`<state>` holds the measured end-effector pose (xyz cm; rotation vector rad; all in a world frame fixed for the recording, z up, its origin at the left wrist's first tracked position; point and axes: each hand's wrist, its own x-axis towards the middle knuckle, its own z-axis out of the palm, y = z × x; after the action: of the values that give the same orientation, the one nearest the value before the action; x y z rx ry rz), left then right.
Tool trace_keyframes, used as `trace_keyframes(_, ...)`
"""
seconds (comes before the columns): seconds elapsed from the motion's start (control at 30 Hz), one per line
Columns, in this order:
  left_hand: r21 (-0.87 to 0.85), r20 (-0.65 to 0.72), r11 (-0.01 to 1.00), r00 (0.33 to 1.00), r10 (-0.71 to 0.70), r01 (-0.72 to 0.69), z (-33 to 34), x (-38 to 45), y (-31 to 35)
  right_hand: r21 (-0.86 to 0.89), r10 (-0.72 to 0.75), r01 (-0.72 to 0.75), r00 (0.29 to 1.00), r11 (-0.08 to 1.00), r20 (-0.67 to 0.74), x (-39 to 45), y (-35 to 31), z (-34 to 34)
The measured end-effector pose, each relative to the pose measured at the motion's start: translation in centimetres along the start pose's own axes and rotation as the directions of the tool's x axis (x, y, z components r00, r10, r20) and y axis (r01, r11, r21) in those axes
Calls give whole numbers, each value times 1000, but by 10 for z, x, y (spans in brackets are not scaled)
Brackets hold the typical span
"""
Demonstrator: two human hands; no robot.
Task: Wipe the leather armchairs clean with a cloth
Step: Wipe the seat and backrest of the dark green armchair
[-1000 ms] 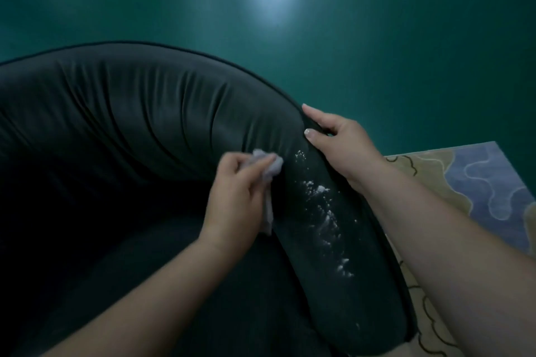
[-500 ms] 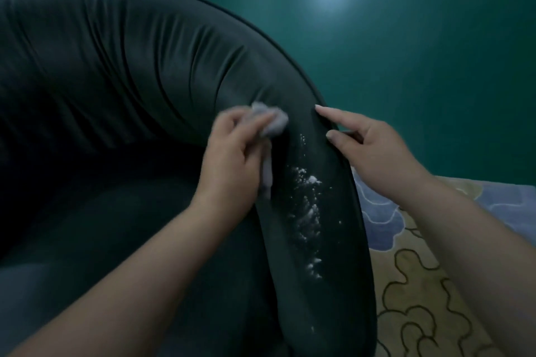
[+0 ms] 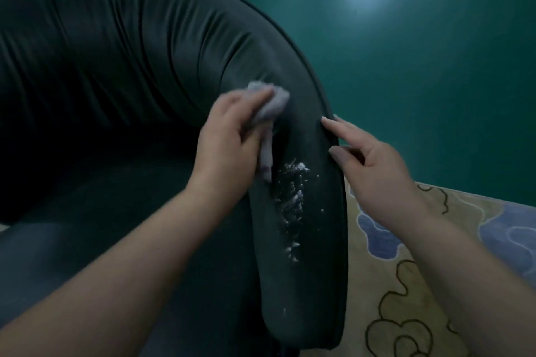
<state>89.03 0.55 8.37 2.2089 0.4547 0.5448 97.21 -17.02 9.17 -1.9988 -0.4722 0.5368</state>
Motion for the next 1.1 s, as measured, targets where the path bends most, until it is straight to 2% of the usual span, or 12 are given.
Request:
trace_keyframes(0.07,23,31,999,999,40,-41,8,13,6,-8,6,-6,1000,1000,0,-4,1,-1)
trace_keyframes(0.2,106,67,984,988,137,-143,14,-35,6,-20,15,-15,1000,1000,0,-14,4,-3)
trace_keyframes(0.3,23,127,993,985,114,-118,0,-51,0,-26,12,-12,1000,1000,-15,-22,5,0)
trace_keyframes(0.37,-30,82,996,993,90,-88,-5,-34,-2,-10,20,-20,1000,1000,-24,-24,5,2)
trace_keyframes(0.47,-7,1,1000,1000,3,-3,2,-5,5,-27,11,-12,999,1000,-46,-25,5,4)
trace_keyframes(0.63,0,112,994,988,111,-112,18,-33,14,-34,7,-10,998,999,-70,-29,6,6)
trace_keyframes(0.7,-60,143,995,986,87,-79,13,-58,13,-40,12,-15,997,999,-71,-33,5,8)
trace_keyframes(0.77,-180,160,983,987,4,25,7,-69,12,-28,17,-19,997,999,-77,-36,5,9)
trace_keyframes(0.83,-222,71,969,993,-91,105,6,-58,12,-10,26,-27,996,1000,-87,-38,5,10)
trace_keyframes(0.9,-230,-52,966,990,-130,114,8,-35,14,-3,29,-30,995,1000,-100,-37,5,12)
trace_keyframes(1.0,-257,-20,963,995,-93,85,19,-19,20,-21,20,-22,994,1000,-112,-36,7,13)
trace_keyframes(1.1,-197,8,980,1000,25,-23,24,-42,20,-31,14,-18,991,999,-132,-36,8,16)
